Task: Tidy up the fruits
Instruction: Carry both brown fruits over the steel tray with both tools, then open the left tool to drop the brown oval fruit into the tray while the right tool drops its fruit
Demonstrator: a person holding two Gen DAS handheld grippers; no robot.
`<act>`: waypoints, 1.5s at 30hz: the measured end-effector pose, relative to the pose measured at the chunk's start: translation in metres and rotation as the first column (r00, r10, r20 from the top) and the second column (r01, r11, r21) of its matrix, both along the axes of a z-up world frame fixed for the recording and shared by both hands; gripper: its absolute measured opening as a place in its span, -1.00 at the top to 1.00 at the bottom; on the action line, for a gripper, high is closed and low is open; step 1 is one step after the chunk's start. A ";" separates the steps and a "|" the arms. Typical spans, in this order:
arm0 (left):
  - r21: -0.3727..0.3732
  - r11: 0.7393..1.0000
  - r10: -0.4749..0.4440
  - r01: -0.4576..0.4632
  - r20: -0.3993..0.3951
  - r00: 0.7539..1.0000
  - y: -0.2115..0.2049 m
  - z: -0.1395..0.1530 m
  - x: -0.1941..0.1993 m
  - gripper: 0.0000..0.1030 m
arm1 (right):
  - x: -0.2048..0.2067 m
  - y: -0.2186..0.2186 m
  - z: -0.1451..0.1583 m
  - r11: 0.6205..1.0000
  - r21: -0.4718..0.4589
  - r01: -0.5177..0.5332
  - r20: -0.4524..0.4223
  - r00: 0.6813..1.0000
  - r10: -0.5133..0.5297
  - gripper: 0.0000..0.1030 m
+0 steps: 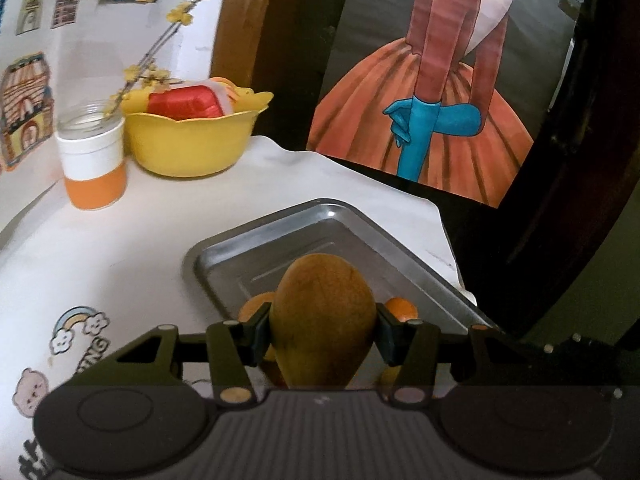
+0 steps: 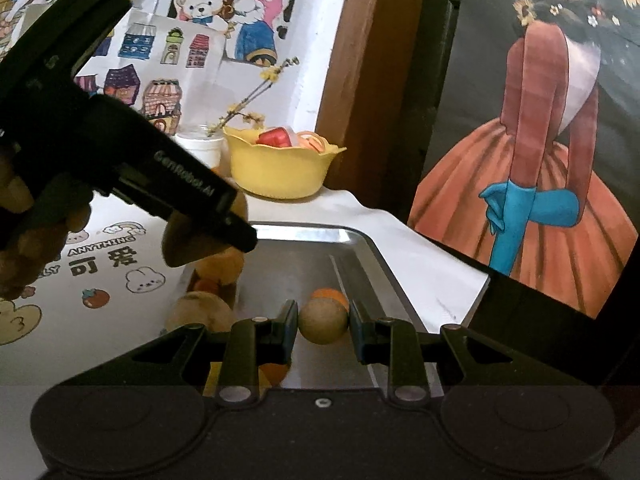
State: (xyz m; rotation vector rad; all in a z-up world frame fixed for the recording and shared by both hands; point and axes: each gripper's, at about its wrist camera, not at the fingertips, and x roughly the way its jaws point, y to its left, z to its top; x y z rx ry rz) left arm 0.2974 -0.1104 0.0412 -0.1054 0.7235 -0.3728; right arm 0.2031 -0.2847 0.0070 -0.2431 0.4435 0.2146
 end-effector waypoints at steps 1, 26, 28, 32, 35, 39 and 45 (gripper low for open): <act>0.001 1.000 -0.004 0.004 0.000 1.000 -0.003 -0.001 0.002 -0.09 | 0.000 -0.002 -0.002 1.000 0.006 0.002 -0.003 1.000 -0.002 0.43; 0.097 0.992 -0.083 0.083 0.003 0.997 -0.051 -0.012 0.006 -0.09 | -0.015 -0.019 -0.013 0.993 0.084 0.087 -0.031 0.996 -0.085 0.42; 0.105 0.991 -0.081 0.080 0.004 0.997 -0.052 -0.012 0.005 -0.09 | -0.016 -0.019 -0.013 0.993 0.084 0.087 -0.030 0.996 -0.085 0.42; 0.115 0.990 -0.080 0.079 0.009 0.997 -0.054 -0.011 0.004 -0.09 | -0.015 -0.019 -0.013 0.992 0.086 0.087 -0.033 0.996 -0.085 0.42; 0.112 0.991 -0.079 0.078 0.007 0.997 -0.053 -0.012 0.004 -0.09 | -0.015 -0.019 -0.013 0.992 0.087 0.086 -0.035 0.996 -0.083 0.42; 0.110 0.991 -0.076 0.075 0.004 0.997 -0.052 -0.014 0.006 -0.09 | -0.016 -0.020 -0.013 0.993 0.086 0.085 -0.036 0.996 -0.083 0.41; 0.114 0.991 -0.069 0.066 0.022 0.997 -0.049 -0.013 0.005 -0.11 | -0.015 -0.019 -0.013 0.993 0.085 0.086 -0.034 0.996 -0.084 0.40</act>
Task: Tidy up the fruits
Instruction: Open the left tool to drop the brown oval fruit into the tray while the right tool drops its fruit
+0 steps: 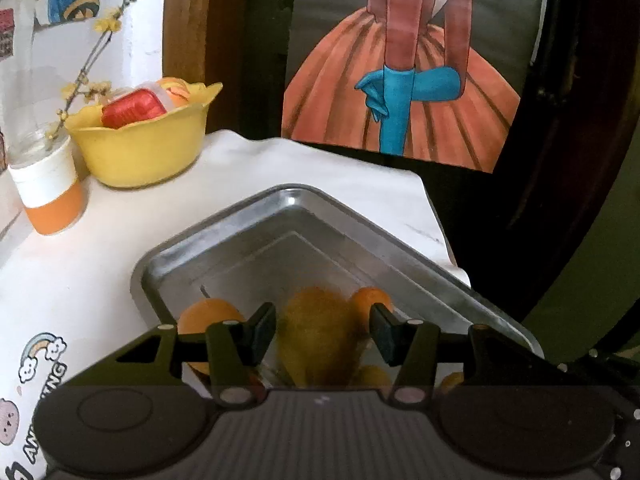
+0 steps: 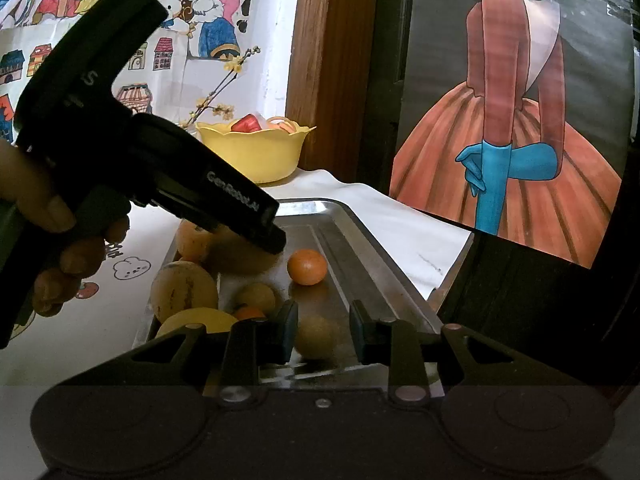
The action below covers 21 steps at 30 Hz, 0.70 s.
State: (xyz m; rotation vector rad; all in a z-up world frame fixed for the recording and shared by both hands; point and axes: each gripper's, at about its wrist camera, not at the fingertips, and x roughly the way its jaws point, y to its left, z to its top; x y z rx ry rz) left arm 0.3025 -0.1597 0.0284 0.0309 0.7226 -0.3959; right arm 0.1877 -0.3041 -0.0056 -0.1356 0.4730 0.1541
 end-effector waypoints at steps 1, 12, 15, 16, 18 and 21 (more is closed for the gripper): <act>-0.003 1.000 -0.001 0.001 0.008 1.000 0.001 0.001 -0.001 -0.10 | 0.000 0.000 0.000 1.000 -0.002 -0.001 0.000 1.000 0.001 0.40; -0.005 1.000 0.009 -0.009 0.049 0.999 0.004 0.009 -0.006 -0.40 | 0.000 0.000 0.001 1.000 -0.008 0.011 0.011 1.000 -0.011 0.07; -0.009 1.000 0.018 -0.018 0.058 0.998 0.005 0.010 -0.008 -0.50 | 0.000 0.000 0.002 1.000 -0.009 0.020 0.016 1.000 -0.020 -0.06; -0.011 1.000 0.021 -0.020 0.061 0.998 0.006 0.010 -0.008 -0.54 | -0.001 0.000 0.002 1.000 -0.008 0.023 0.018 1.000 -0.023 -0.13; -0.013 1.000 0.024 -0.023 0.068 0.997 0.006 0.011 -0.009 -0.59 | -0.001 0.000 0.002 1.000 -0.005 0.027 0.022 0.999 -0.027 -0.23; -0.012 1.000 0.028 -0.027 0.076 0.997 0.007 0.012 -0.010 -0.64 | -0.002 0.000 0.003 1.000 -0.004 0.031 0.026 0.999 -0.031 -0.38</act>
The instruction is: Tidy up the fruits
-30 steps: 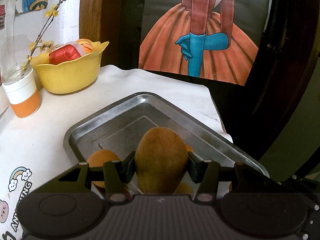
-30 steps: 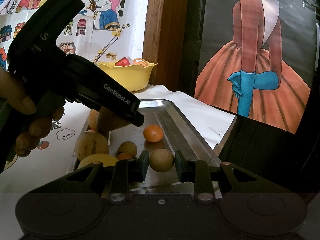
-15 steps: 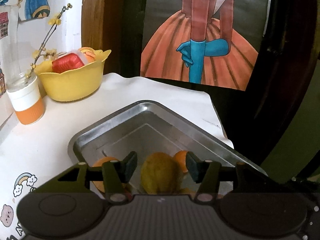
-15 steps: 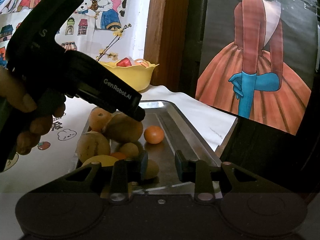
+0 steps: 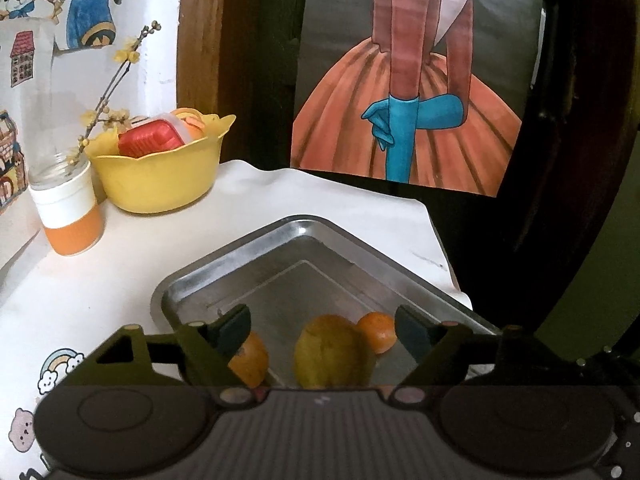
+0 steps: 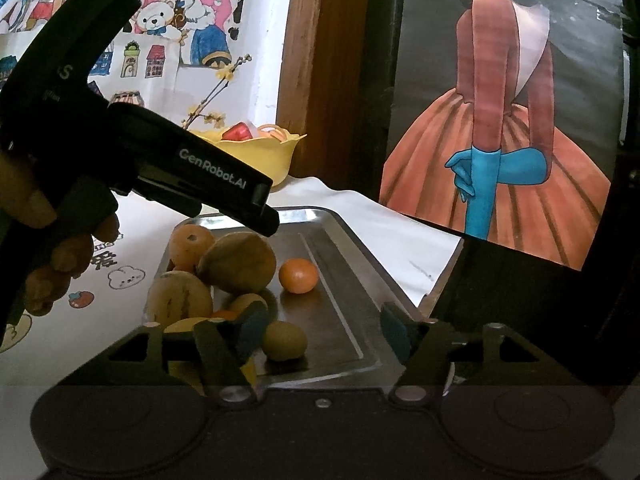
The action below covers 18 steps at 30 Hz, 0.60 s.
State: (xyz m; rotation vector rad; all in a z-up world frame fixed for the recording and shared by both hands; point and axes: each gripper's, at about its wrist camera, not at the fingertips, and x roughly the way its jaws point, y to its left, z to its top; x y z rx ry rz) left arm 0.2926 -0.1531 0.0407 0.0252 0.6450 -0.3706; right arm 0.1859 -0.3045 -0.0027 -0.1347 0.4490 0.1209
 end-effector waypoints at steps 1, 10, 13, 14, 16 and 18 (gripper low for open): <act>0.000 1.000 0.001 -0.001 0.002 1.000 0.000 0.000 0.000 -0.67 | 0.000 0.000 0.000 1.000 -0.001 0.004 0.002 1.000 -0.004 -0.41; -0.002 1.000 0.025 -0.025 0.031 0.999 0.003 0.002 -0.005 -0.93 | -0.002 -0.006 0.002 0.999 0.024 0.030 0.009 1.000 -0.030 -0.70; 0.000 0.999 0.038 -0.038 0.042 0.998 0.005 0.003 -0.008 -0.97 | -0.003 -0.007 0.003 0.999 0.031 0.029 0.015 0.999 -0.029 -0.81; 0.002 0.999 0.043 -0.043 0.045 0.998 0.006 0.004 -0.009 -0.97 | -0.004 -0.007 0.003 0.999 0.036 0.027 0.016 0.999 -0.028 -0.84; 0.002 0.998 0.055 -0.055 0.054 0.997 0.009 0.005 -0.012 -0.98 | -0.006 -0.008 0.005 0.999 0.045 0.019 0.019 1.000 -0.020 -0.87; 0.001 0.998 0.063 -0.064 0.064 0.996 0.011 0.007 -0.015 -0.99 | -0.008 -0.007 0.005 0.999 0.046 0.011 0.027 1.000 -0.012 -0.91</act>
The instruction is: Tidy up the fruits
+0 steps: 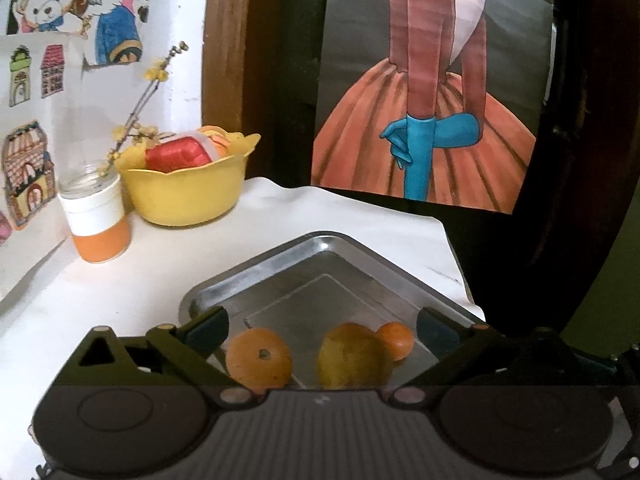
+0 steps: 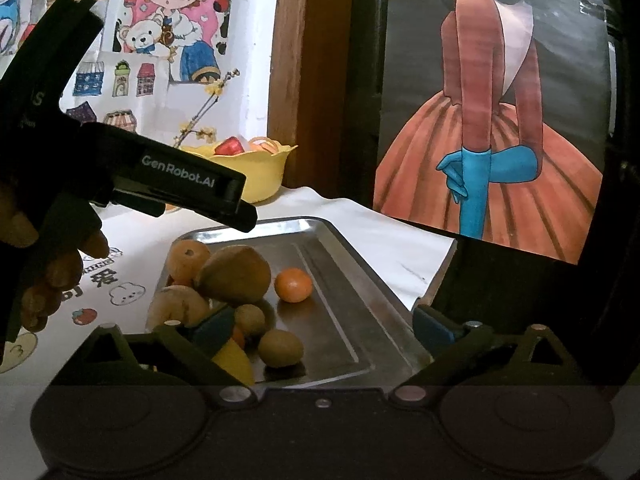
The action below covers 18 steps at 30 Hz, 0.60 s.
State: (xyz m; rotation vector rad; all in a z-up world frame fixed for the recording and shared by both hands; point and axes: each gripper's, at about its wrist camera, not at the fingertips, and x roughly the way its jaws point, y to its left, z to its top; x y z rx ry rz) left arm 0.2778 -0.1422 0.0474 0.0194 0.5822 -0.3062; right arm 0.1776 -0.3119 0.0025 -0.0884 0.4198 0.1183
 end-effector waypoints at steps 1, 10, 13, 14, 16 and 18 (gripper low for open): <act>0.000 1.000 0.003 -0.003 0.008 1.000 0.001 0.000 -0.002 -0.99 | -0.001 0.001 0.000 1.000 -0.002 0.000 -0.001 1.000 0.000 -0.91; 0.007 1.000 0.029 -0.029 0.007 1.000 0.008 0.001 -0.010 -0.99 | -0.005 0.000 0.002 1.000 0.009 -0.003 0.004 1.000 0.003 -0.98; 0.005 0.999 0.033 -0.033 0.006 0.999 0.008 0.001 -0.011 -0.99 | -0.006 0.000 0.001 1.000 0.009 -0.005 0.005 1.000 0.005 -0.99; 0.006 0.999 0.035 -0.035 0.006 0.999 0.009 0.000 -0.011 -0.99 | -0.006 -0.001 0.001 1.000 0.010 -0.004 0.005 1.000 0.004 -0.99; 0.007 0.999 0.039 -0.039 0.006 0.999 0.010 0.000 -0.011 -0.99 | -0.006 -0.001 0.001 1.000 0.014 -0.003 0.005 1.000 0.003 -0.99; 0.002 0.999 0.043 -0.043 0.005 0.999 0.012 0.001 -0.011 -0.99 | -0.007 -0.001 0.001 1.000 0.016 0.001 0.006 1.000 -0.002 -0.99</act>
